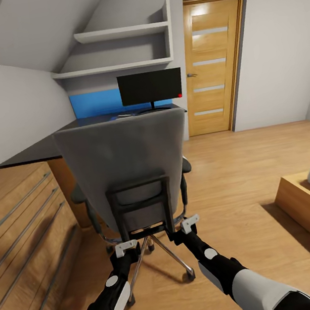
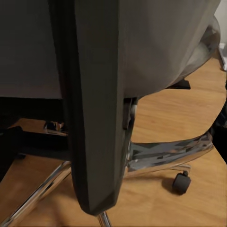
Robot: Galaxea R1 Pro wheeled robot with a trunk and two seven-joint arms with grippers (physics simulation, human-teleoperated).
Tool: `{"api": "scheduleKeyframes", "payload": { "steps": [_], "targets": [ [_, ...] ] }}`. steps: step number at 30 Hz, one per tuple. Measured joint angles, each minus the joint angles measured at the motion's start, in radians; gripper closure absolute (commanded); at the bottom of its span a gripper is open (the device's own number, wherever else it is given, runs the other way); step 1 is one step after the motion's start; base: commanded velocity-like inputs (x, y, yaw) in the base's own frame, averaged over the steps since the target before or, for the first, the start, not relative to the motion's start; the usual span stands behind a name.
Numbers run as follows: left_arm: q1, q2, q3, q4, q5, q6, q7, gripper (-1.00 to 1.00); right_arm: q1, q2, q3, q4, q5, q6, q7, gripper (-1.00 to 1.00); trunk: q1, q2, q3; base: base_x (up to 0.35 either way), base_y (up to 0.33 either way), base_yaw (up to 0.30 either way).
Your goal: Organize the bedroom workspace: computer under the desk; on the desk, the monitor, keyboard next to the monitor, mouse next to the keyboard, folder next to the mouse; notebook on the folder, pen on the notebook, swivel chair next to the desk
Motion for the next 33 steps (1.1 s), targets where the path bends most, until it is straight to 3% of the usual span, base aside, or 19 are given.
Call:
{"api": "scheduleKeyframes", "payload": {
  "steps": [11,33],
  "targets": [
    [0.0,0.0,0.0,0.0,0.0,-0.001,0.0,-1.0,0.0,0.0,0.0,0.0,0.0,0.0,0.001,-1.0,0.0,0.0,0.0,0.17,-0.033,0.0],
    [0.0,0.002,0.005,0.0,0.002,-0.002,0.001,-1.0,0.0,0.0,0.0,0.001,0.0,-0.002,0.001,-1.0,0.0,0.0,0.0,0.171,-0.148,0.0]
  ]
}}
